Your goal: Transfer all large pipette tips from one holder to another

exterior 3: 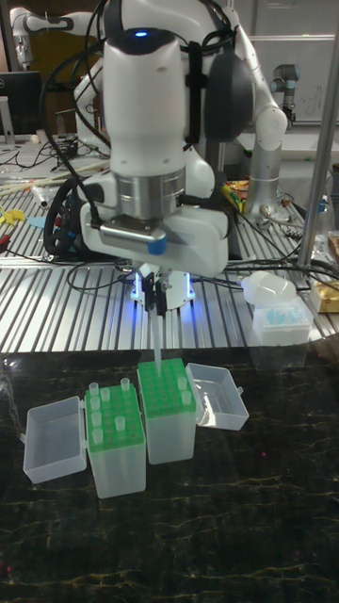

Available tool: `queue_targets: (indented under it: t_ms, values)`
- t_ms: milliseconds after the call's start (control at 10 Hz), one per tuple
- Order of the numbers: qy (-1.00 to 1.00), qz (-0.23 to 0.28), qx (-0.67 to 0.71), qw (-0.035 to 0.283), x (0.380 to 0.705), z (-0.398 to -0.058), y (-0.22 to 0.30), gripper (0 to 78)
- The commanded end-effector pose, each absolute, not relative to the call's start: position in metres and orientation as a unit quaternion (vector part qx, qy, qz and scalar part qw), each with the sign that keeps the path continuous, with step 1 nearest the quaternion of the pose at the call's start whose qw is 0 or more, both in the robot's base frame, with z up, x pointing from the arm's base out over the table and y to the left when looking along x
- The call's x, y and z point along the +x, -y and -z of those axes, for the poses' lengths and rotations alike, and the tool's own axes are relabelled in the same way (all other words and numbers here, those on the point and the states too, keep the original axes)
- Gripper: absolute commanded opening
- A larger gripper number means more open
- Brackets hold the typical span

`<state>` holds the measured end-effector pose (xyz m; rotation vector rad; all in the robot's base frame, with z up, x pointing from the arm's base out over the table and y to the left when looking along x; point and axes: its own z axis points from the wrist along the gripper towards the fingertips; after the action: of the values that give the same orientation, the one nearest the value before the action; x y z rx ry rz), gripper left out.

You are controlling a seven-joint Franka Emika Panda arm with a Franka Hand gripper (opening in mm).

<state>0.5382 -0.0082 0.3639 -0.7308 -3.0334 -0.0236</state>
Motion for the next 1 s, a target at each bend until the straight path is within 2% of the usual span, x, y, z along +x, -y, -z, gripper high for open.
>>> queue_targets:
  t_ms: [100, 1000]
  values:
    - [0.976, 0.006, -0.216, 0.005, 0.549, -0.362, 0.020, 1.2]
    - [0.982, 0.001, -0.186, 0.001, 0.558, -0.356, 0.037, 1.2]
